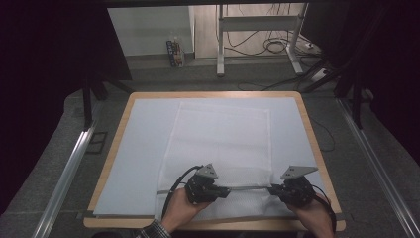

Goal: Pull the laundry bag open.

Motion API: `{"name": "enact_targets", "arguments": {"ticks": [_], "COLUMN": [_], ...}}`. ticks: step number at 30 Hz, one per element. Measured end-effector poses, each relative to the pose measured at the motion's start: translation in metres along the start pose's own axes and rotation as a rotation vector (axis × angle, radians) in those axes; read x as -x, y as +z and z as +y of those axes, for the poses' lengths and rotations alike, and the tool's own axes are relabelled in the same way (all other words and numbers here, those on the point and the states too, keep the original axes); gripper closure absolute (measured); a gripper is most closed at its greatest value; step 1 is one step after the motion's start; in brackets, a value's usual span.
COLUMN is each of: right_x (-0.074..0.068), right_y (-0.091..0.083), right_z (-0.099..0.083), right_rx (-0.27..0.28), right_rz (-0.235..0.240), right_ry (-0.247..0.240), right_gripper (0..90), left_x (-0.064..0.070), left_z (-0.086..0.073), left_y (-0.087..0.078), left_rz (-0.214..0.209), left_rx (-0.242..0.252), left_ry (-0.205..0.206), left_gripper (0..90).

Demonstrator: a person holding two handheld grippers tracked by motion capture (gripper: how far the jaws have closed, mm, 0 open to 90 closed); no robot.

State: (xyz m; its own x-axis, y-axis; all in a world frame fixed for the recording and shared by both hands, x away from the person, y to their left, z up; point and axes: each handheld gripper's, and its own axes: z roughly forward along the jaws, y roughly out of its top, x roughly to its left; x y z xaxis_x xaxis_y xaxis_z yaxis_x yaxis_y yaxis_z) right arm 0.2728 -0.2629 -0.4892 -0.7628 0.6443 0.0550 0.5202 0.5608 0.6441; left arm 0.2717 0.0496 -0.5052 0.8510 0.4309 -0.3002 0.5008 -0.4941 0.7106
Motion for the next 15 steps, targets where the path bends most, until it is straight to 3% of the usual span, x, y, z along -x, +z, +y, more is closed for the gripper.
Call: {"name": "enact_targets", "arguments": {"ticks": [15], "right_x": [0.001], "right_y": [-0.001], "right_z": [0.0], "right_rx": [0.007], "right_rz": [0.011], "right_ry": [0.007], "right_gripper": [83.1], "left_x": [-0.004], "left_z": [-0.011], "left_y": [-0.016], "left_rz": [0.017], "left_rx": [0.005], "left_ry": [-0.009], "left_gripper": [87.2]}}
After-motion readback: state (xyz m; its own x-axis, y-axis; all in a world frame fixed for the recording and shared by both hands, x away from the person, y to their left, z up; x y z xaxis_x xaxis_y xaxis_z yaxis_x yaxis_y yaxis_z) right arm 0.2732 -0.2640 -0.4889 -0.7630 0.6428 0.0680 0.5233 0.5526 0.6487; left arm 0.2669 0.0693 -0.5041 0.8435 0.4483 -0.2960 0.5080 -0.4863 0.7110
